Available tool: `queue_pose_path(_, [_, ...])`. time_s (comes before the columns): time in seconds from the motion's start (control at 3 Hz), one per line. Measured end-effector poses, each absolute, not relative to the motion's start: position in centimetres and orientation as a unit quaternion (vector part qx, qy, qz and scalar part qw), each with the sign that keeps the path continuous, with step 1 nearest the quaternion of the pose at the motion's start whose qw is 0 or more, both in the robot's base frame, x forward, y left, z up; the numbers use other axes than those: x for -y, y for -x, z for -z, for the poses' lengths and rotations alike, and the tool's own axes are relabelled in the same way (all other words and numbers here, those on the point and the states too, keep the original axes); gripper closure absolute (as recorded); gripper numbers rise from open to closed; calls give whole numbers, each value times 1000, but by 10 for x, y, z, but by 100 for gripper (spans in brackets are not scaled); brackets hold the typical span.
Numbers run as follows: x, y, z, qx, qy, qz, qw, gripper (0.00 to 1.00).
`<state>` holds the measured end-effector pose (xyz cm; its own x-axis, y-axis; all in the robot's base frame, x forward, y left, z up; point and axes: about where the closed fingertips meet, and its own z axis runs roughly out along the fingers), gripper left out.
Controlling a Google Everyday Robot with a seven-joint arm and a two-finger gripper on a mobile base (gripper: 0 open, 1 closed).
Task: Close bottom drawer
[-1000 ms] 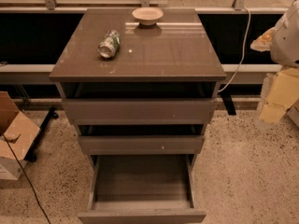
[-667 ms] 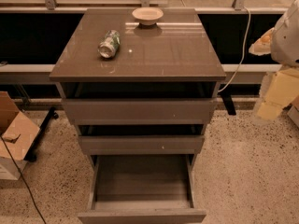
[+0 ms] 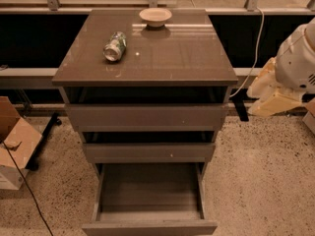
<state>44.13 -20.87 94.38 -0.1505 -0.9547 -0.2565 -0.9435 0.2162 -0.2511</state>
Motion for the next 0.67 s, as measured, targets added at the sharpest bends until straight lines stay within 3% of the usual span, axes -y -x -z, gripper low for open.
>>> queue_pose_path(0.33, [205,-445,-914,-747,637,0,192,84])
queue_pose_path(0.67, [205,-456,-878,-736,641,-15,217,100])
